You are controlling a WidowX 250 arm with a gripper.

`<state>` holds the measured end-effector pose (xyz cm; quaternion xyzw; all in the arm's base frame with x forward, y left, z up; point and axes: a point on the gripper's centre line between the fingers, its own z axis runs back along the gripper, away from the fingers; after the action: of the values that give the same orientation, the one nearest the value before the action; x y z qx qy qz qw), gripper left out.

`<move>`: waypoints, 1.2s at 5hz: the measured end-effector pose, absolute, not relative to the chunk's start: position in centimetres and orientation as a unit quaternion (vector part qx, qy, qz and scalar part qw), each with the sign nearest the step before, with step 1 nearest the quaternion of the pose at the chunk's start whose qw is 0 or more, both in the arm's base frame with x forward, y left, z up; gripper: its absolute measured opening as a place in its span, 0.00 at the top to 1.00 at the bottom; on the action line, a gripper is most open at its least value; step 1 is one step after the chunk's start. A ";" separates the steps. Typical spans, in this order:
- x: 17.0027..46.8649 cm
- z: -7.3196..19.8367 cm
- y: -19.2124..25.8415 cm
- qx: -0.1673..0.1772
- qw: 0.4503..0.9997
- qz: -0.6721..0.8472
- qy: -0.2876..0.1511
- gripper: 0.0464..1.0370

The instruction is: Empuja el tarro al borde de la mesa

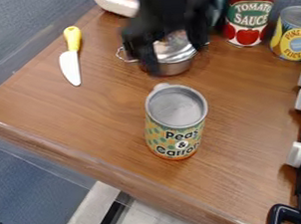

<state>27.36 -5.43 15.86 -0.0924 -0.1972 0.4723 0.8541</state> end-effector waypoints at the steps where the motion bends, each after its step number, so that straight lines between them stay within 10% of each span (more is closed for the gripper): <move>1: 25.2 15.9 -7.4 -0.116 0.821 0.521 -0.203 0.04; 6: 25.3 11.1 -10.5 -0.091 0.774 0.614 -0.123 0.04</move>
<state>25.33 -10.49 11.13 -0.0910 -0.1232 0.6144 0.7740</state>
